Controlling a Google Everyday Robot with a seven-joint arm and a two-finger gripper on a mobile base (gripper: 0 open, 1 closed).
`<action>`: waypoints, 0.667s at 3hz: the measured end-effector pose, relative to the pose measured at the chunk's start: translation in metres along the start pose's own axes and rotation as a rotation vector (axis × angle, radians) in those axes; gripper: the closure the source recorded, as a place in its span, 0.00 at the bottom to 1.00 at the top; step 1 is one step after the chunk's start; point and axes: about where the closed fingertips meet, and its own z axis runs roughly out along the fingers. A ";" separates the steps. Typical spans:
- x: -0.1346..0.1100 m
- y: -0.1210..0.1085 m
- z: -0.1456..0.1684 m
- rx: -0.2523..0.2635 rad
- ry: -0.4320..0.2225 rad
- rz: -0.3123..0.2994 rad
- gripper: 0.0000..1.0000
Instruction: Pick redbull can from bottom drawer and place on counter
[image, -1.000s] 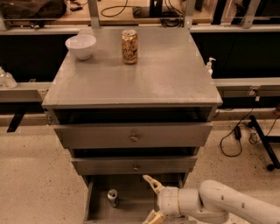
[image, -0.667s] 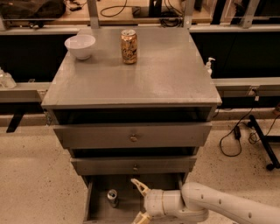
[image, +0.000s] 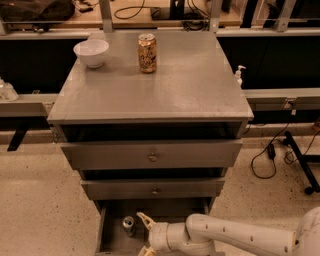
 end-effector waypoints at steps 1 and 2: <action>0.028 -0.009 0.025 0.024 -0.060 0.041 0.00; 0.063 -0.022 0.040 0.063 -0.091 0.093 0.00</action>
Offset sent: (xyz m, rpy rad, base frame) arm 0.0458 0.0040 -0.1248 0.1277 0.0902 -0.1782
